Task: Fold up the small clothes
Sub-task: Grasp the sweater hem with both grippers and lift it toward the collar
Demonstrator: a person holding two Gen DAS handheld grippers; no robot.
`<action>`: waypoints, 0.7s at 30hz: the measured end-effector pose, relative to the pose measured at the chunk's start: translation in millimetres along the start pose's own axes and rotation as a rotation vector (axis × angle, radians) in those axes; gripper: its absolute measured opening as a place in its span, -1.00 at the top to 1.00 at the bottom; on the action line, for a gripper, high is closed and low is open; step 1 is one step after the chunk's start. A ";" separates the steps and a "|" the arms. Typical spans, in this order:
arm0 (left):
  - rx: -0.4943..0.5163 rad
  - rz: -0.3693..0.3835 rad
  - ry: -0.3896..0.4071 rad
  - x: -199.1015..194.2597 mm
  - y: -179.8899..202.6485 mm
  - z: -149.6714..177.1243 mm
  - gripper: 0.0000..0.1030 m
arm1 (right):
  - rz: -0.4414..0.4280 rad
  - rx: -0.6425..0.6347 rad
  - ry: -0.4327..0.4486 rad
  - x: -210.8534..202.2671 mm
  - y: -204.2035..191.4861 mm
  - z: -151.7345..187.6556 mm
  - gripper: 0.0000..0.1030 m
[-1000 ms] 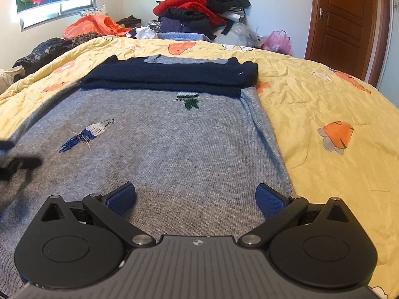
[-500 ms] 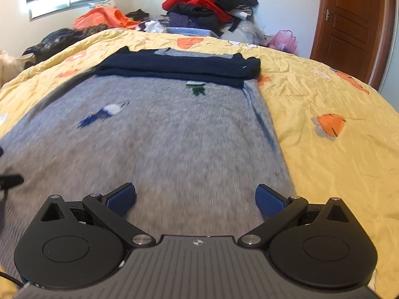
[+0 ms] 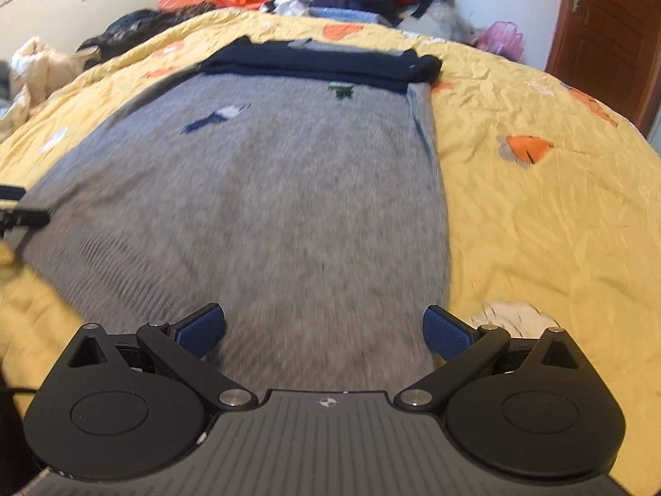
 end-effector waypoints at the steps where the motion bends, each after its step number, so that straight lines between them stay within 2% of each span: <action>1: -0.011 0.005 -0.007 -1.3 -1.6 0.2 -1.00 | -0.003 -0.003 -0.011 -2.4 1.2 3.2 -0.99; 3: -0.041 0.030 -0.020 -4.1 -2.5 -0.4 -0.99 | -0.034 0.048 -0.027 -7.1 10.6 9.0 -0.99; 5: -0.102 0.110 -0.037 -7.8 -6.5 -2.0 -0.99 | -0.077 0.142 -0.017 -15.7 25.0 13.3 -0.99; 7: -0.177 0.191 -0.060 -10.1 -12.8 -4.9 -0.99 | -0.153 0.297 -0.010 -23.8 44.6 17.4 -0.99; 9: -0.265 0.278 -0.086 -9.6 -21.8 -7.7 -0.99 | -0.280 0.501 0.001 -28.7 69.0 24.2 -1.00; 11: -0.378 0.384 -0.120 -6.3 -33.7 -10.4 -0.99 | -0.446 0.703 -0.009 -25.4 89.2 33.7 -0.99; 13: -0.494 0.497 -0.167 -0.3 -45.0 -10.2 -0.99 | -0.595 0.846 -0.038 -16.1 97.9 44.2 -0.99; 14: -0.541 0.551 -0.195 3.5 -49.2 -9.6 -0.99 | -0.647 0.879 -0.041 -12.7 98.7 47.9 -0.99; 16: -0.597 0.607 -0.226 8.7 -52.8 -7.5 -0.98 | -0.678 0.865 -0.041 -11.2 96.0 45.6 -0.98; 19: -0.628 0.633 -0.231 10.2 -56.4 -6.5 -0.96 | -0.723 0.880 -0.044 -6.8 93.9 41.1 -0.99; 20: -0.642 0.636 -0.232 10.4 -57.6 -6.6 -0.91 | -0.737 0.885 -0.042 -5.1 92.5 39.5 -0.99; 21: -0.650 0.637 -0.236 10.8 -58.7 -6.2 -0.77 | -0.751 0.889 -0.045 -3.3 91.9 36.2 -0.99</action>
Point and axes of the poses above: each gripper's, at about its wrist camera, not at the fingertips, and x roughly the way its jaws point, y to its right, z to its underside, the point moved 2 cm from there along x, roughly the way its jaws point, and after that the axes turned 3 degrees about -x, right-handed, at the moved point
